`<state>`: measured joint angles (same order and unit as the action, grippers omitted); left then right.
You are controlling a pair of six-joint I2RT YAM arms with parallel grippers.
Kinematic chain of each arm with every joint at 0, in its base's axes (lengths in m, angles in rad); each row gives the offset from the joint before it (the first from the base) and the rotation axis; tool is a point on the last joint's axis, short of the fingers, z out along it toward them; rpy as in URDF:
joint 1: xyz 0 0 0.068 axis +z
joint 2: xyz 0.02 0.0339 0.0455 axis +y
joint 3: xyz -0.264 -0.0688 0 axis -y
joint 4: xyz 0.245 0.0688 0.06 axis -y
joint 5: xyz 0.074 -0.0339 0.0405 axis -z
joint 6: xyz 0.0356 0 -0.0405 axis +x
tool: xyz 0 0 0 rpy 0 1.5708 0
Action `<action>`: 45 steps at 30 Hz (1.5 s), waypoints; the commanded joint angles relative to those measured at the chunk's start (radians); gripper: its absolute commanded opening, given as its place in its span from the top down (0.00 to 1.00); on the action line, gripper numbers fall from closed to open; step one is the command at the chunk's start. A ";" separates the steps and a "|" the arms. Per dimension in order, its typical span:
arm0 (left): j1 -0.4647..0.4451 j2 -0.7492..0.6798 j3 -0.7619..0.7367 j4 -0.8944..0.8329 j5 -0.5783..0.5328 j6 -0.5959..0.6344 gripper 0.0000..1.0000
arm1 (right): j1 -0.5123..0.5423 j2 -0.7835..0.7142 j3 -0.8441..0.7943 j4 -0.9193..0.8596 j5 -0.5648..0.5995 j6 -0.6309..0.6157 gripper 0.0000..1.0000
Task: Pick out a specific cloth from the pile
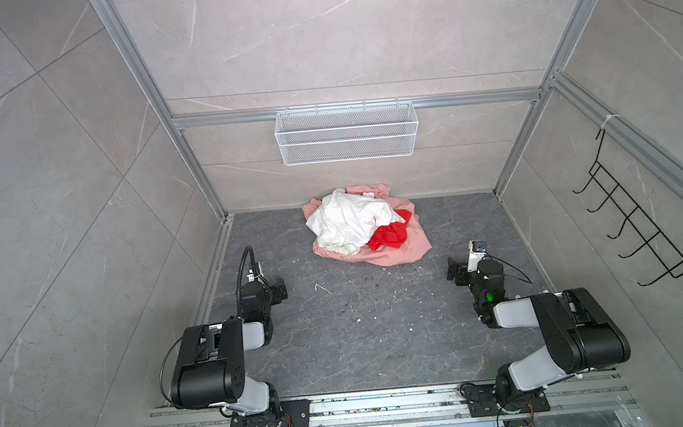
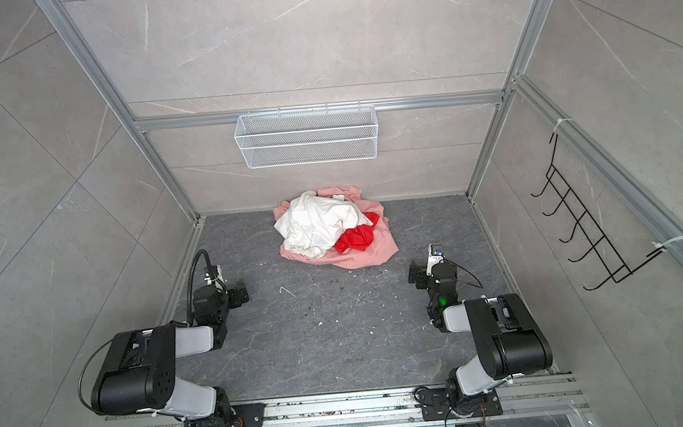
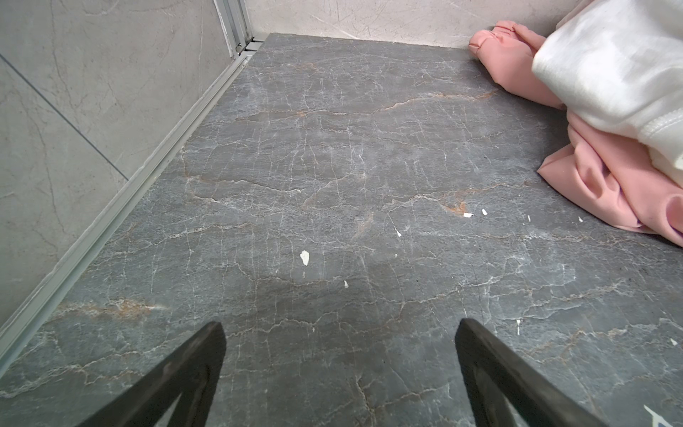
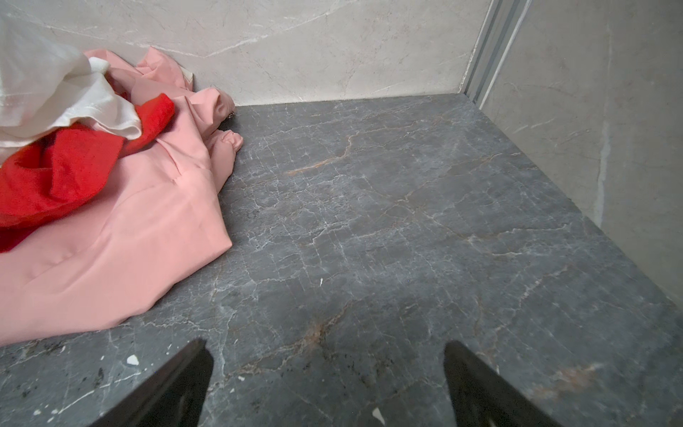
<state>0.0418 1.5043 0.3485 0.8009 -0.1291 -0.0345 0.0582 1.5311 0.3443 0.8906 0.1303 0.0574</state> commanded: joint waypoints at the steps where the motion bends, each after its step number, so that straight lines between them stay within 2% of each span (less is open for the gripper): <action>1: 0.003 -0.009 0.013 0.037 -0.007 0.001 0.00 | -0.003 -0.023 0.003 0.014 0.008 -0.001 0.00; 6: -0.024 -0.028 0.014 0.023 -0.059 0.017 0.00 | -0.001 -0.119 0.003 -0.060 0.040 0.007 0.00; 9: -0.049 -0.078 0.050 -0.070 -0.172 0.002 0.00 | -0.001 -0.221 0.053 -0.267 0.076 0.045 0.00; 11: -0.050 -0.114 0.057 -0.113 -0.178 -0.002 0.00 | 0.000 -0.262 0.099 -0.392 0.088 0.087 0.01; 14: -0.074 -0.150 0.079 -0.184 -0.264 -0.014 0.00 | 0.001 -0.314 0.198 -0.623 0.121 0.189 0.01; 18: -0.123 -0.187 0.169 -0.367 -0.337 -0.013 0.00 | 0.002 -0.335 0.302 -0.808 0.068 0.269 0.01; 22: -0.153 -0.209 0.286 -0.562 -0.337 -0.093 0.00 | 0.012 -0.324 0.343 -0.827 -0.029 0.336 0.01; 26: -0.182 -0.160 0.438 -0.774 -0.308 -0.197 0.01 | 0.030 -0.262 0.427 -0.891 -0.085 0.414 0.01; 30: -0.201 -0.110 0.540 -0.871 -0.175 -0.257 0.03 | 0.060 -0.176 0.509 -0.919 -0.152 0.478 0.01; 40: -0.285 -0.007 0.663 -0.937 -0.036 -0.288 0.06 | 0.132 0.032 0.698 -0.943 -0.224 0.562 0.01; 43: -0.295 0.020 0.689 -0.933 0.055 -0.312 0.12 | 0.138 0.087 0.732 -0.936 -0.247 0.619 0.02; 45: -0.296 0.042 0.708 -0.927 0.129 -0.329 0.12 | 0.138 0.129 0.765 -0.937 -0.291 0.689 0.04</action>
<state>-0.2531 1.5280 1.0046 -0.1303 -0.1238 -0.3195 0.1928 1.6127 1.0588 -0.0265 -0.0998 0.6479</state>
